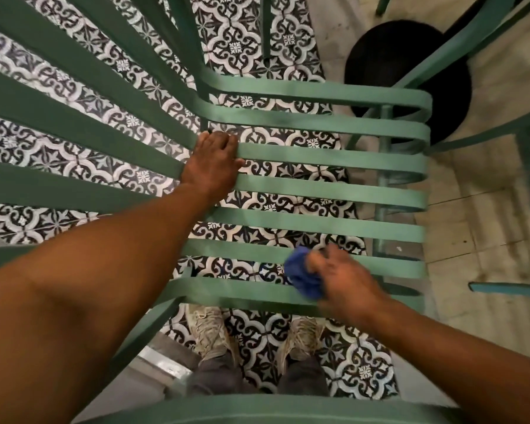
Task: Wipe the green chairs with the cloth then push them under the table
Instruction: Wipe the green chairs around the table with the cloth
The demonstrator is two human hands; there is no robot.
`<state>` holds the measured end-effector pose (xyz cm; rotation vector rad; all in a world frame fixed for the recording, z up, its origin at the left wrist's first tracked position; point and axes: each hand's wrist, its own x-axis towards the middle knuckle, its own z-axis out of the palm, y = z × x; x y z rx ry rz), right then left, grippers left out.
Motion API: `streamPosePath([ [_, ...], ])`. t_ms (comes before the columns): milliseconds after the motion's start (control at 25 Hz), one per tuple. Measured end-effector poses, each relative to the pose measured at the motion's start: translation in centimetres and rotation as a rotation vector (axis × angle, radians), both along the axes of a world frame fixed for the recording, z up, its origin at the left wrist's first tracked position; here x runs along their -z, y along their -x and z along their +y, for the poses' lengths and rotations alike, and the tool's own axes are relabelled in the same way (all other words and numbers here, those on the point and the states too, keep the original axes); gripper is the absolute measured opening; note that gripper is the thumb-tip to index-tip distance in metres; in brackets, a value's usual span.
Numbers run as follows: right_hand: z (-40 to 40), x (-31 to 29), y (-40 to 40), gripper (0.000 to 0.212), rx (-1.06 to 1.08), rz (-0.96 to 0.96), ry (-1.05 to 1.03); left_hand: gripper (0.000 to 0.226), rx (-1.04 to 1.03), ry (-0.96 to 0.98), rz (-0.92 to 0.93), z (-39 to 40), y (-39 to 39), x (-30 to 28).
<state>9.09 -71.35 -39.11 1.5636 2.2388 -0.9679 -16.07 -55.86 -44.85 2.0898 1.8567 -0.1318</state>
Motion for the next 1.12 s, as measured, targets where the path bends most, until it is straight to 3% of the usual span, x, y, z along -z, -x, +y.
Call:
streamPosePath([
  [120,-0.8,-2.3,-12.9,0.046,0.442,-0.248,-0.068,0.054,-0.017,0.001,-0.006,0.1,-0.1,-0.1],
  [200,-0.4,-2.4,-13.9,0.042,0.655,-0.279,-0.088,0.053,-0.004,-0.023,-0.003,0.0,0.0,0.3],
  [320,1.0,0.8,-2.2,0.047,0.459,-0.057,-0.133,0.053,0.004,-0.022,-0.003,0.0,0.1,0.9],
  [440,4.2,1.5,12.9,0.051,0.222,0.099,0.032,0.054,0.026,-0.036,0.016,0.1,0.2,1.3],
  [520,6.2,1.8,16.2,0.043,0.236,0.188,0.003,0.054,0.026,-0.046,-0.020,0.4,0.3,1.4],
  [600,7.1,2.1,12.0,0.039,0.394,0.137,-0.043,0.054,0.008,-0.046,-0.021,0.4,0.2,1.2],
  [720,7.2,1.6,-0.3,0.031,0.855,-0.039,-0.201,0.056,0.007,-0.022,0.015,0.1,0.0,1.0],
  [800,7.1,1.2,-5.2,0.027,1.028,-0.143,-0.305,0.056,0.019,-0.024,0.032,0.0,0.0,1.2],
  [880,7.8,2.1,-3.4,0.023,0.987,-0.132,-0.387,0.056,0.013,-0.015,0.026,0.2,0.0,1.1],
  [1040,13.2,4.8,11.5,0.014,0.573,0.191,-0.386,0.053,-0.018,-0.051,0.000,-0.3,-0.3,1.1],
  [1120,17.3,5.1,16.2,0.020,0.518,0.287,-0.333,0.046,-0.106,-0.035,-0.047,-0.2,-0.4,0.9],
])
